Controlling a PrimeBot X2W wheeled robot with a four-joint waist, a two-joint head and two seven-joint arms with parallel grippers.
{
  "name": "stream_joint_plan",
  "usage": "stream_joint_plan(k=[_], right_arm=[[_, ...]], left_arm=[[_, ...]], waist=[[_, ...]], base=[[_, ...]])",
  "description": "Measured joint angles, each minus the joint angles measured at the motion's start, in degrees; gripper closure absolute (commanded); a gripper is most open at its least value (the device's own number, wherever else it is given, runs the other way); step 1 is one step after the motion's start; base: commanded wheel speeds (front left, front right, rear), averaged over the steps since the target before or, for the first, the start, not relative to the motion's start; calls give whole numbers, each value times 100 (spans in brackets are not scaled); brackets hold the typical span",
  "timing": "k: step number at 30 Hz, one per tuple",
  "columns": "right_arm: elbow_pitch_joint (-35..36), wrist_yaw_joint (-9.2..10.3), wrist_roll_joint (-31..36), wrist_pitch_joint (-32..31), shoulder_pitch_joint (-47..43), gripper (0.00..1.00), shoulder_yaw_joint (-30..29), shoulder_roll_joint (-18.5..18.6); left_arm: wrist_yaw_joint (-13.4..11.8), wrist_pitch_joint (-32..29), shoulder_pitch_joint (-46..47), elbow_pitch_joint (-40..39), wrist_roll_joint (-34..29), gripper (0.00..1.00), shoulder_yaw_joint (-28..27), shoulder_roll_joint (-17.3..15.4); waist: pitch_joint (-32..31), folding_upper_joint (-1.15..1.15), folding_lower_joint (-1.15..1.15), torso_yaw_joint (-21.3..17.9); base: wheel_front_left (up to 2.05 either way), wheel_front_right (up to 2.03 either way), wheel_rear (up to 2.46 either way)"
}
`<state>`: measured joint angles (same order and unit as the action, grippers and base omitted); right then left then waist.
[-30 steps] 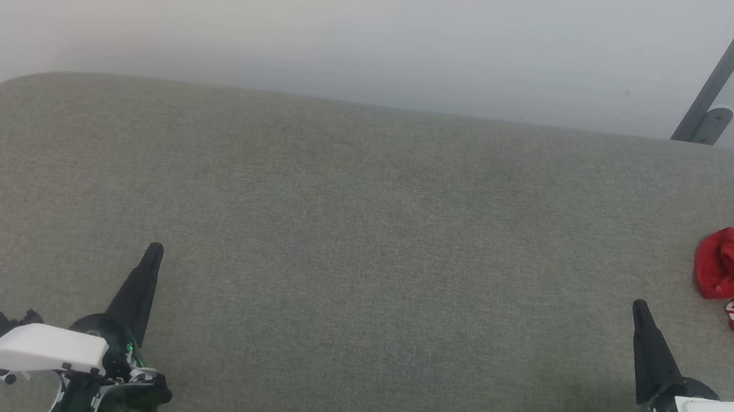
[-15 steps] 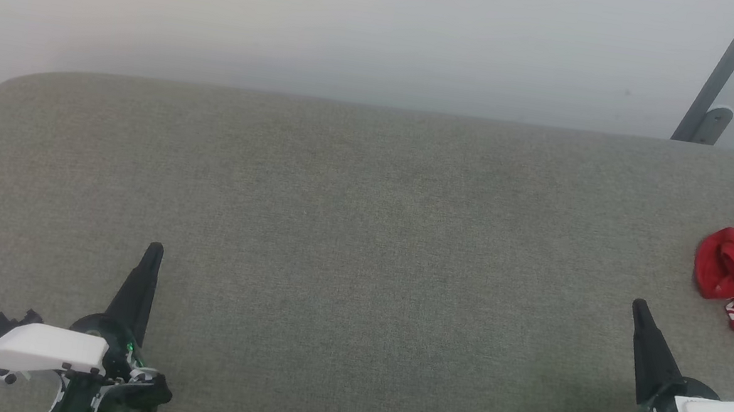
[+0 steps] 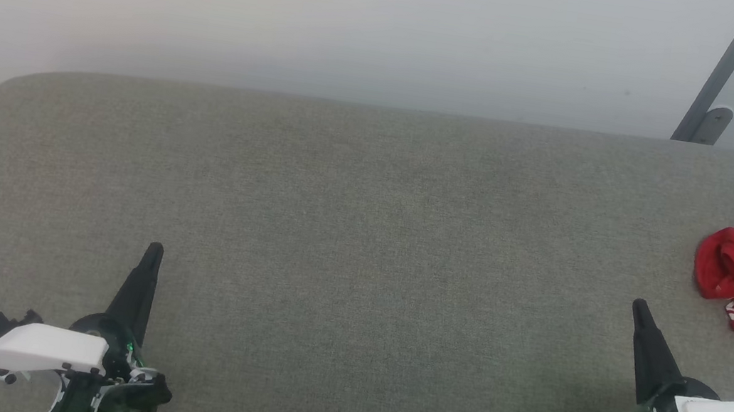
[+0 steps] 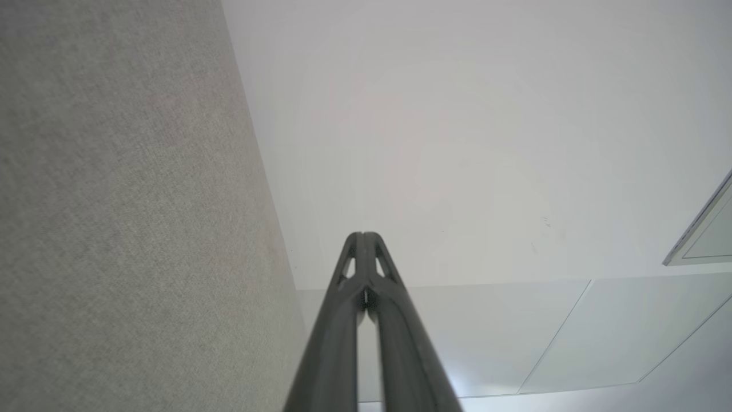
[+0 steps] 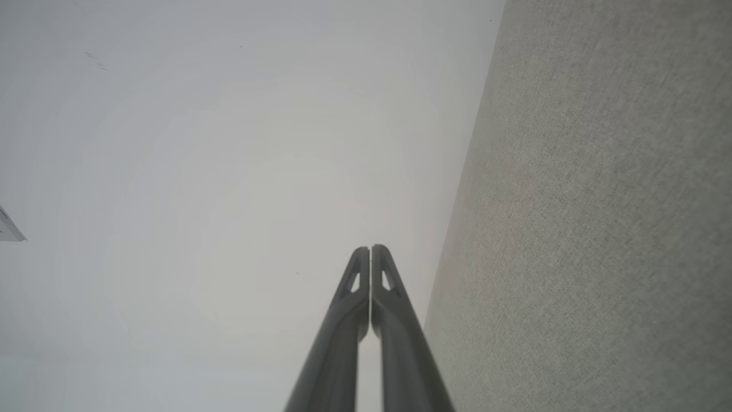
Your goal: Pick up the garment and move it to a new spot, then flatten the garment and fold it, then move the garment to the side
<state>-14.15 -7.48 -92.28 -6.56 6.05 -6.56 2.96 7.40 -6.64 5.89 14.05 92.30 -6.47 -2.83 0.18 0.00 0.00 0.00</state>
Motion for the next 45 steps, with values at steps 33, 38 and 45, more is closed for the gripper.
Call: stream_joint_plan(k=[33, 38, 45], right_arm=[[0, 0, 0, 0, 1, 100, -1, 0], [0, 0, 0, 0, 1, 100, 1, 0], [0, 0, 0, 0, 1, 100, 1, 0]], left_arm=[[0, 0, 0, 0, 0, 100, 0, 0], [0, 0, 0, 0, 0, 100, 0, 0], [0, 0, 0, 0, 0, 100, 0, 0]], waist=[[0, 0, 0, 0], [0, 0, 0, 0], [0, 0, 0, 0]], base=[[0, 0, 0], [0, 0, 0], [0, 0, 0]])
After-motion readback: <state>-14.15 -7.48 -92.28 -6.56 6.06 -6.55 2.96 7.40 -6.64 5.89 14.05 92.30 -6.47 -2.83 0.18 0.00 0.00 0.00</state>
